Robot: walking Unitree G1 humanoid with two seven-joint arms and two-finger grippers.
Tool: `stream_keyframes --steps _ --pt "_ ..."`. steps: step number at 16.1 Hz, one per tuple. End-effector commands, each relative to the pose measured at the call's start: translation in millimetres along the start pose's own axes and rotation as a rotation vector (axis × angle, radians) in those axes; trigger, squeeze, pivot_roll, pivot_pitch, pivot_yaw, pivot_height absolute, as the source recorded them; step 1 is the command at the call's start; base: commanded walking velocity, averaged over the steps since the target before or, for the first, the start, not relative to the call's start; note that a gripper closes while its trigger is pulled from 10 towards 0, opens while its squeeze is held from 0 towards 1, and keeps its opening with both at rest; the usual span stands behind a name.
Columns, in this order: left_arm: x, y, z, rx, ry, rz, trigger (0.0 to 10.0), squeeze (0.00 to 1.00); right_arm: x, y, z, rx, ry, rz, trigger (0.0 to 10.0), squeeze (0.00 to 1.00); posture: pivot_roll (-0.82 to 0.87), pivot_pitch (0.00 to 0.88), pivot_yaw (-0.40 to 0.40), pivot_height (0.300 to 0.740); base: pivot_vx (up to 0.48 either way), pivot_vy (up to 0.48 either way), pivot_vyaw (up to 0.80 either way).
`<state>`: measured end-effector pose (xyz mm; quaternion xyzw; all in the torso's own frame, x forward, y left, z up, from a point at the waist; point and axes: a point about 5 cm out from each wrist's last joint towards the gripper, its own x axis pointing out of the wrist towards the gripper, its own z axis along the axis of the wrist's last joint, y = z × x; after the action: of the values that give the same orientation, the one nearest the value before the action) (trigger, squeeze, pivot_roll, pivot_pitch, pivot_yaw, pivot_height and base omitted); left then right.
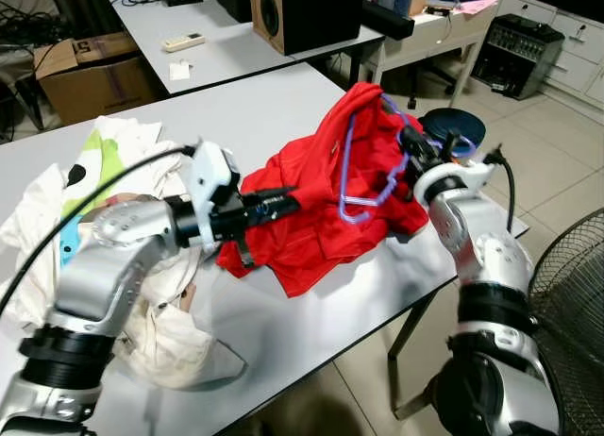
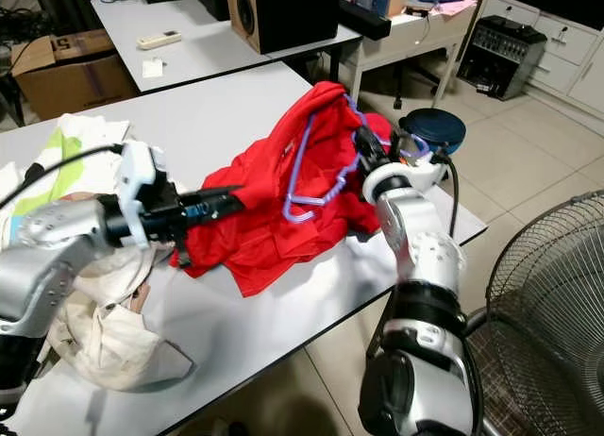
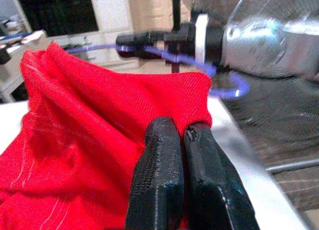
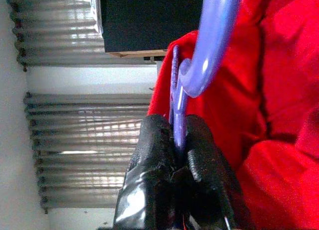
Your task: Hang hanger
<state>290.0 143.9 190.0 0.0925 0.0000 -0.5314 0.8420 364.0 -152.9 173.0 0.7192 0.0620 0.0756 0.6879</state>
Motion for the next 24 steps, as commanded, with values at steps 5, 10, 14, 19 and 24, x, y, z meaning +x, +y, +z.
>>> stream_keyframes --steps 5,10,14,19,24 --pt "-0.2 -6.4 -5 -0.009 0.010 -0.066 0.0 0.00 4.6 7.7 15 0.029 -0.110 0.025 10.0 0.00 -0.02 0.000 0.040 0.740 0.000 0.000 0.00" --pt "-4.7 -28.4 4 -0.054 -0.008 -0.250 0.0 0.00 9.3 7.8 24 0.017 -0.148 0.002 10.0 0.00 -0.01 0.000 0.035 0.740 0.000 0.000 0.00" --pt "3.4 -34.4 -7 -0.050 0.027 -0.247 0.0 0.00 14.7 11.0 26 0.020 -0.158 0.004 10.0 0.00 -0.01 0.000 0.030 0.740 0.000 0.000 0.00" --pt "19.7 -39.3 9 -0.018 -0.053 -0.267 0.0 0.00 23.2 9.1 13 -0.086 -0.126 -0.038 10.0 0.00 0.00 0.000 0.018 0.740 0.000 0.000 0.00" --pt "25.2 -57.8 24 -0.031 -0.114 -0.373 0.0 0.00 27.7 4.2 12 -0.174 -0.165 -0.106 10.0 0.00 0.01 0.000 0.010 0.740 0.000 0.000 0.00"
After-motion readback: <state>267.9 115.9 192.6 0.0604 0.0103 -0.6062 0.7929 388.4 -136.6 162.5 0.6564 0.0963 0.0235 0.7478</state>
